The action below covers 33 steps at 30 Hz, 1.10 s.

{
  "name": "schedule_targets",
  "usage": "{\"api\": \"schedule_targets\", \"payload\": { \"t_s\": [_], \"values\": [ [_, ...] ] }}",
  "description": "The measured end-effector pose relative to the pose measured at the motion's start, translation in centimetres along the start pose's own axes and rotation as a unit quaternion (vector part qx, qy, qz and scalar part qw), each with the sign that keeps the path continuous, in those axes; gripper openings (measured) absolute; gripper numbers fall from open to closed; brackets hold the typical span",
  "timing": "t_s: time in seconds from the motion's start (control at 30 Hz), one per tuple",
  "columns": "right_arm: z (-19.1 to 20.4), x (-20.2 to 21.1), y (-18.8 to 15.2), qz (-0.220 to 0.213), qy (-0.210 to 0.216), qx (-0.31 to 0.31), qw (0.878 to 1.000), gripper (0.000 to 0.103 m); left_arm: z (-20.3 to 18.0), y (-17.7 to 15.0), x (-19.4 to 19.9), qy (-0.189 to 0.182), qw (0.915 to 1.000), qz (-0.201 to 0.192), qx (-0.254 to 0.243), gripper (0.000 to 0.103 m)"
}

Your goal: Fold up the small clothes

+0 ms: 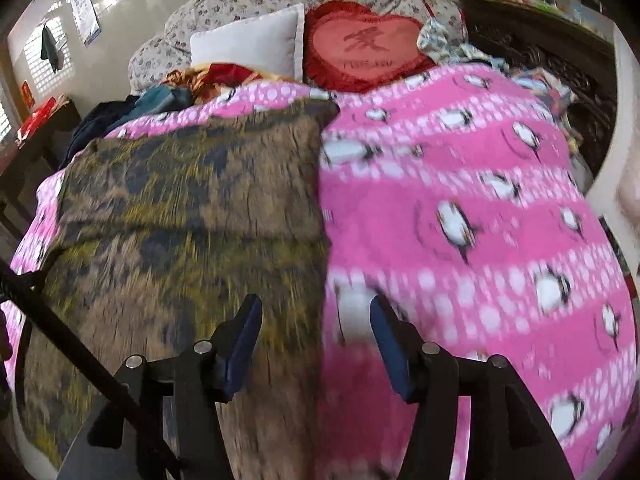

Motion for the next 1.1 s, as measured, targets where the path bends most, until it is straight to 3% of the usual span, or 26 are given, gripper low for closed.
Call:
{"api": "schedule_targets", "payload": {
  "t_s": [0.33,0.53,0.83,1.0,1.1],
  "values": [
    [-0.8,1.8,-7.6,0.03,0.028,-0.01,0.999,0.065,0.9,-7.9,2.5,-0.002,0.9997,0.021,0.011,0.08],
    [-0.7,3.0,-10.9,0.031,0.037,0.0,0.999,0.065,0.8,-9.3,3.2,0.013,0.9999,0.008,0.004,0.083],
    [-1.3,7.3,-15.6,0.064,0.096,0.003,0.993,0.065,0.4,-11.9,5.3,-0.018,0.9995,0.012,0.022,0.085],
    [-1.3,8.0,-18.1,0.085,0.131,-0.003,0.988,0.065,-0.3,-13.9,6.2,-0.023,0.9995,0.01,0.021,0.09],
    [-1.6,7.9,-19.2,0.087,0.13,-0.01,0.988,0.066,-0.7,-14.8,6.5,-0.022,0.9996,0.013,0.015,0.093]
  ]
}}
Point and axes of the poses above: each gripper's, at about its wrist camera, not at the fingertips, and x roughly against the way its jaws point, z to its left, y to its top, the point moved 7 cm from there along -x, roughly the way its jaws point, and after that the axes turned 8 degrees about -x, right-handed, at the moved point
